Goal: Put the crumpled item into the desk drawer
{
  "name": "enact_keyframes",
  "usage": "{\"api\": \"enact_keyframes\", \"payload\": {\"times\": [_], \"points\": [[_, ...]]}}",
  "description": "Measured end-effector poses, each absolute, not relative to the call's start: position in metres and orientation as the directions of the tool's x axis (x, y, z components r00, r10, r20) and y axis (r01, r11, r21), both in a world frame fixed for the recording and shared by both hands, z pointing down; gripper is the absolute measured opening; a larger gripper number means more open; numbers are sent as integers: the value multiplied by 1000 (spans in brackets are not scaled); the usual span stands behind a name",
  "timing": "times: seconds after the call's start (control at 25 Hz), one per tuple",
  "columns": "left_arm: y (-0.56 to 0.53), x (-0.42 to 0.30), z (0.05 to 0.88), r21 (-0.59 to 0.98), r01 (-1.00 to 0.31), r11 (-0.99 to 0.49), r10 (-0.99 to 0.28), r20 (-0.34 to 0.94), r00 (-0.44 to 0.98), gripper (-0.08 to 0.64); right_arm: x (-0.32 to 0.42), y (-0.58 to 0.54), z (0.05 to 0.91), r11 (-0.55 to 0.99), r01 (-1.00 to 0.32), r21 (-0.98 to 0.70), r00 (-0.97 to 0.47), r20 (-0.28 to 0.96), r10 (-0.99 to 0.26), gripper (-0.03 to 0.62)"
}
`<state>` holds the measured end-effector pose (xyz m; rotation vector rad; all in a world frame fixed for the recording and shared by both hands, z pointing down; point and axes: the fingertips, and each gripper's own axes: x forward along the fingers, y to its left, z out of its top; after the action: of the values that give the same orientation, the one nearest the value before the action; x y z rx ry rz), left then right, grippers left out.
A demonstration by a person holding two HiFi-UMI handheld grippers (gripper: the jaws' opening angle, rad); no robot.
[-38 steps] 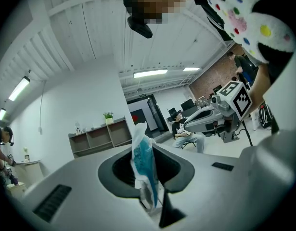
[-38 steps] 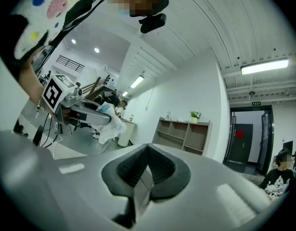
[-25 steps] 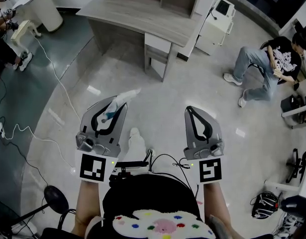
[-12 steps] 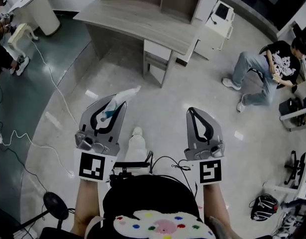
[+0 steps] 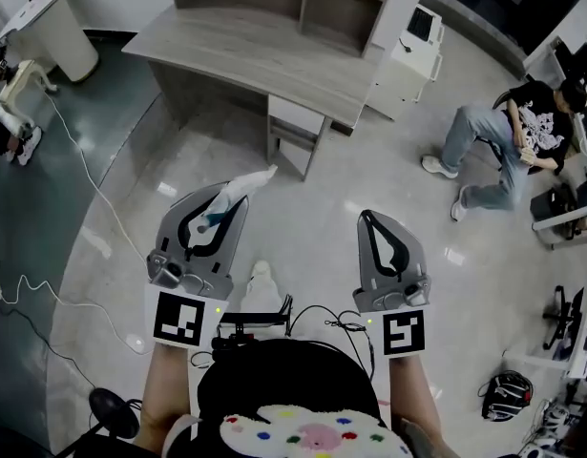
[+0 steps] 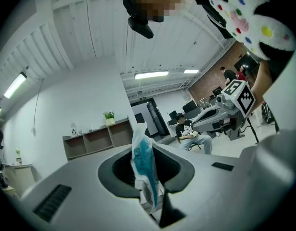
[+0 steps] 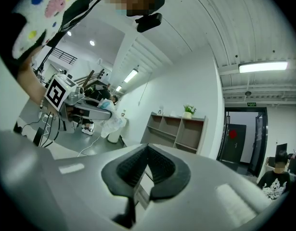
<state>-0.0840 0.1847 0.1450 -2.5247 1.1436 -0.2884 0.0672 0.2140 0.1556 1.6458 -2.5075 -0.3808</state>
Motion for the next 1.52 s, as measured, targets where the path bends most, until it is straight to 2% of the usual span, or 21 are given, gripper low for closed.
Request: {"api": "enact_keyframes", "payload": {"times": [0.8, 1.52], "points": [[42, -107, 142, -374, -645, -667, -706, 40, 707, 63, 39, 78, 147, 316, -908, 275, -334, -20, -943, 9], [1, -110, 158, -360, -612, -704, -670, 52, 740, 63, 31, 41, 156, 285, -919, 271, -294, 6, -956, 9]]}}
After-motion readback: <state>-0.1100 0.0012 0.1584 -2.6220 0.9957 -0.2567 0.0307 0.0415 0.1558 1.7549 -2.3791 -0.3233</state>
